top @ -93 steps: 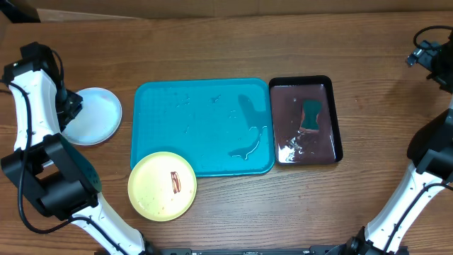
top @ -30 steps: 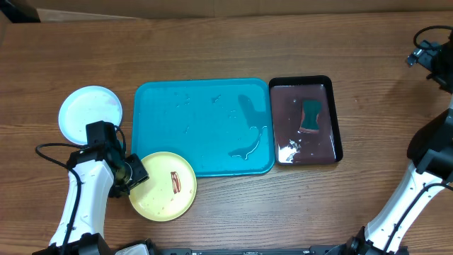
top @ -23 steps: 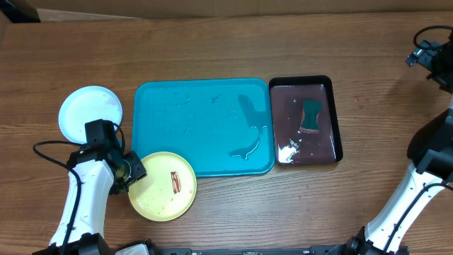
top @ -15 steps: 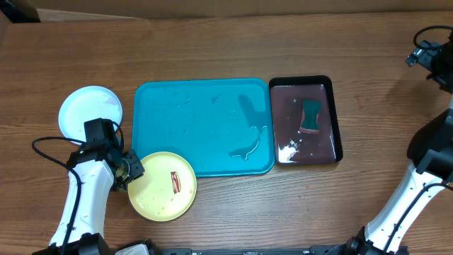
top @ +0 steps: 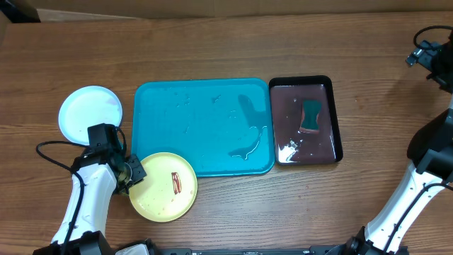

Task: Clean dirty plates on tray and stack at the side
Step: 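Drag the yellow plate rightward onto the teal tray center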

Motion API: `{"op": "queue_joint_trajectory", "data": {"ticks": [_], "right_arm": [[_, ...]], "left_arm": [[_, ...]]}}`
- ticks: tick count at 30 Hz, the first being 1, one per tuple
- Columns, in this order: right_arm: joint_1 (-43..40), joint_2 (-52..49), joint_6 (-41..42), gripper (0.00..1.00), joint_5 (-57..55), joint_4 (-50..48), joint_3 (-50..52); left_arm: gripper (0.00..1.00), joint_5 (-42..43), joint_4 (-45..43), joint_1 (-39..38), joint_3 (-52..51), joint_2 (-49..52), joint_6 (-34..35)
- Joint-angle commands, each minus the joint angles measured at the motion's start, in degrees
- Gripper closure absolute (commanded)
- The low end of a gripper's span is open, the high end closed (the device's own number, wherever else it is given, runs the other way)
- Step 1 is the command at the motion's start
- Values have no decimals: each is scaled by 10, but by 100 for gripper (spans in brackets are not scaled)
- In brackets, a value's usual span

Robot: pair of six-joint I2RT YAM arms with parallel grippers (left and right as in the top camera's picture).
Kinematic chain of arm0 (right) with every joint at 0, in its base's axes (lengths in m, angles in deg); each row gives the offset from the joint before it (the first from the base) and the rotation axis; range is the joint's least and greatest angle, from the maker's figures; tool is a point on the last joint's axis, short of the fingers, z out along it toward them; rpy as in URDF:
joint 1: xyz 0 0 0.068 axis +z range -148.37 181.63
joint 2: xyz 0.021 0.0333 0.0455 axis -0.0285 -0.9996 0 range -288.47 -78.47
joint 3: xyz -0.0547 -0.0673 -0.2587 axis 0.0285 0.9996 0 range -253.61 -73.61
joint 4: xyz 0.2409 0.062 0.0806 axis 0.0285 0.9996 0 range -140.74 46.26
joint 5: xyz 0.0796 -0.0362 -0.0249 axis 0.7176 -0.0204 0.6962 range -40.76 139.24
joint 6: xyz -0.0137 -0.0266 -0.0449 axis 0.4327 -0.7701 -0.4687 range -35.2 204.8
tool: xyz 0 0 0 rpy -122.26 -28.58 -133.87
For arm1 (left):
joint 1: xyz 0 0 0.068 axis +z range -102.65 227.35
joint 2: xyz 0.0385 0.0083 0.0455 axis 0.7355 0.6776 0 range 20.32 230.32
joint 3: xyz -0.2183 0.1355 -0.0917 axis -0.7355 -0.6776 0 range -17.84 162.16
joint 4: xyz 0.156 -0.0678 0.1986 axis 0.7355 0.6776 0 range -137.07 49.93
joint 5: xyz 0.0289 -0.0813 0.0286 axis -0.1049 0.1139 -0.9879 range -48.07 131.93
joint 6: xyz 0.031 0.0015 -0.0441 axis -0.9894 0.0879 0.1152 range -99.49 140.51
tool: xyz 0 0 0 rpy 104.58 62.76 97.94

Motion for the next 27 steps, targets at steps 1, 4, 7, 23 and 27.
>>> {"op": "queue_joint_trajectory", "data": {"ticks": [1, 4, 7, 23, 27], "right_arm": [[2, 15, 1, 0, -4, -2, -10], [2, 15, 1, 0, -4, -2, -10], [2, 15, 1, 0, -4, -2, -10], [2, 15, 1, 0, -4, -2, -10], [2, 15, 1, 0, -4, -2, -10]], "left_arm": [[70, -5, -12, 3, -16, 4, -4], [73, 14, -28, 3, -26, 4, -4], [85, 35, -27, 3, -31, 4, -4], [96, 161, -99, 3, -9, 4, 21], [96, 179, -153, -5, -9, 4, 76]]}}
